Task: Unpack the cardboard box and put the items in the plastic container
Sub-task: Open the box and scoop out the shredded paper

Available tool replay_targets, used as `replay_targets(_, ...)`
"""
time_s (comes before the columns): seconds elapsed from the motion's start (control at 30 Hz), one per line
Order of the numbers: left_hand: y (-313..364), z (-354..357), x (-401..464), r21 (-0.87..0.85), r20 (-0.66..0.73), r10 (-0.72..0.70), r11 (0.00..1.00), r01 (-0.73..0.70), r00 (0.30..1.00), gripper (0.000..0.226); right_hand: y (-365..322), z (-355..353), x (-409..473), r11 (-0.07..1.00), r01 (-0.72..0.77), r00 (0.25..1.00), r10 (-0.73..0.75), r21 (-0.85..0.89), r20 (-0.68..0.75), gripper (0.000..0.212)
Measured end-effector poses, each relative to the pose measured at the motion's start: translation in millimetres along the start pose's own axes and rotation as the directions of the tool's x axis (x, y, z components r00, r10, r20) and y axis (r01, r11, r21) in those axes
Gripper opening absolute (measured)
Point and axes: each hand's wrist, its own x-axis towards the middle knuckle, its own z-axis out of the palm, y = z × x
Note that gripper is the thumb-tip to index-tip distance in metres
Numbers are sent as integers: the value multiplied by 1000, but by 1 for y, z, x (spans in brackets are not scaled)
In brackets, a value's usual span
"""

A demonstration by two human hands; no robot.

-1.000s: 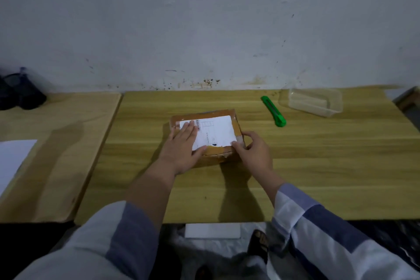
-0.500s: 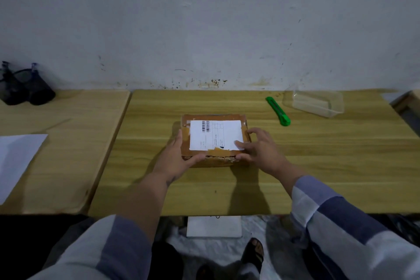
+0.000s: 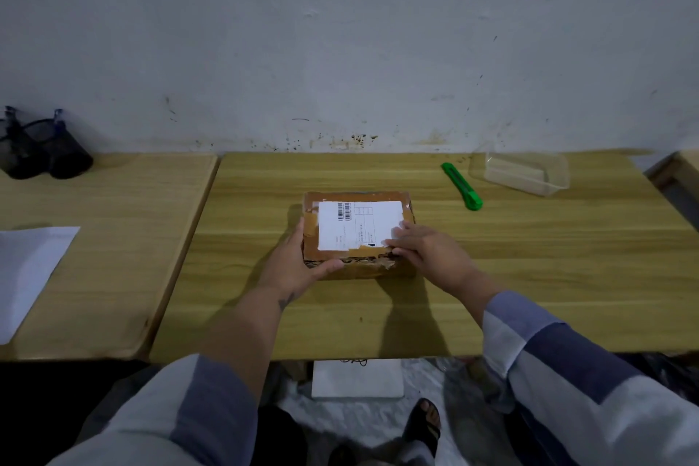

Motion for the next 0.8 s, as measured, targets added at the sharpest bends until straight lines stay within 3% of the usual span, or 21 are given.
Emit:
replay_targets(0.17, 5, -2, -1, -18, -50, 8, 1000, -9, 999, 118, -7, 1, 1, 995, -13, 979, 33, 103, -200, 28)
replay_targets(0.3, 18, -4, -5, -49, -257, 90, 993, -106, 962, 74, -19, -8, 7, 993, 32, 918, 17, 116, -397, 20)
replay_targets(0.37, 26, -8, -6, -21, -346, 143, 987, -160, 927, 63, -22, -12, 11, 992, 59, 878, 2, 111, -479, 19)
replay_targets(0.53, 42, -21, 5, 47, -484, 184, 982, -185, 855, 45, -22, -19, 19, 987, 68, 810, 29, 143, -585, 16)
replay_targets(0.73, 66, -41, 36, 16, -588, 191, 974, -226, 786, 40, -19, -51, 64, 972, 69, 741, 101, 224, -664, 19)
replay_targets(0.8, 74, -49, 51, -9, -582, 191, 970, -241, 791, 44, -12, -59, 84, 968, 50, 742, 129, 246, -658, 25)
